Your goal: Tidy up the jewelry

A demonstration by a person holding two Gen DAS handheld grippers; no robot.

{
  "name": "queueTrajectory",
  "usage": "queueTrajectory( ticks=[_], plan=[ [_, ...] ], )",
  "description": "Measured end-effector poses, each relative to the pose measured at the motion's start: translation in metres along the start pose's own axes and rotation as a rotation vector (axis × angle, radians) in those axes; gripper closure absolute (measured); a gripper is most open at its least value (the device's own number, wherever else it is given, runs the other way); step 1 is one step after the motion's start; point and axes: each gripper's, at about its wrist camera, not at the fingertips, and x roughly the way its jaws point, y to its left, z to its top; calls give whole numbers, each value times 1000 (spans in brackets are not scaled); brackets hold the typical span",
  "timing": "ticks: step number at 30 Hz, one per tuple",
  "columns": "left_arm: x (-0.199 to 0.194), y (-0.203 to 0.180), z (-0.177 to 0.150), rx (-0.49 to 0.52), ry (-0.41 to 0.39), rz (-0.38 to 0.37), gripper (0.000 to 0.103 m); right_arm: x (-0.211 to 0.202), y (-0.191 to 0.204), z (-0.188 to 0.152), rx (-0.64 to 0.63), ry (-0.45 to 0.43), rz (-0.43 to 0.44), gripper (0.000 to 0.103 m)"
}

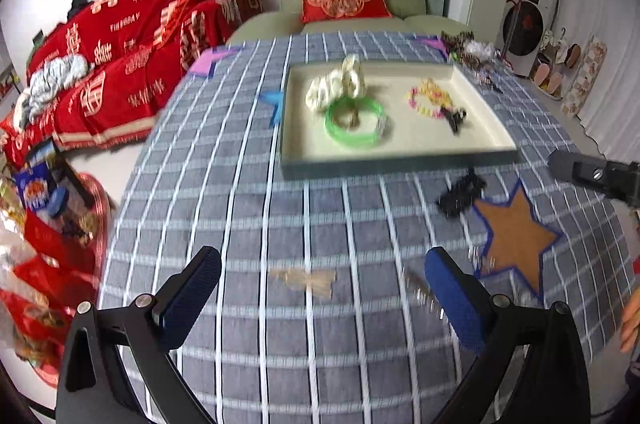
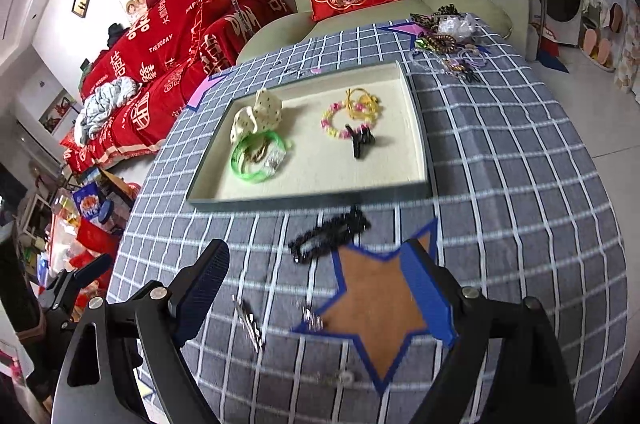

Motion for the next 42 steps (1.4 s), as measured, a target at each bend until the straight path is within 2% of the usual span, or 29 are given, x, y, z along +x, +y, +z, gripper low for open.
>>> queueTrajectory(
  ticks=[3,10,15,19,29,37,38,42],
  plan=[
    [-2,7,-24,-22,36,-36,0,-7,1,-17,-22,18,-13,14],
    [-7,17,-74,-85,75,-36,0,-3,-2,-63,-37,147,-39,14],
    [-9,25,-93,-115,88,-23,0,-3,-3,-94,-77,175,-92,14],
    [-10,32,-105,-146,100,-36,0,0,-5,-113,-76,198,-102,14],
    [-9,39,-108,-176,99,-25,0,4,-10,-127,-51,201,-136,14],
    [1,38,-87,-181,85,-28,0,14,-6,-121,-52,192,-150,14],
    [3,39,-83,-184,82,-30,9,15,-6,-120,-56,190,-153,14],
    [15,46,-69,-211,98,-37,10,21,-4,-116,-68,184,-161,14]
  ],
)
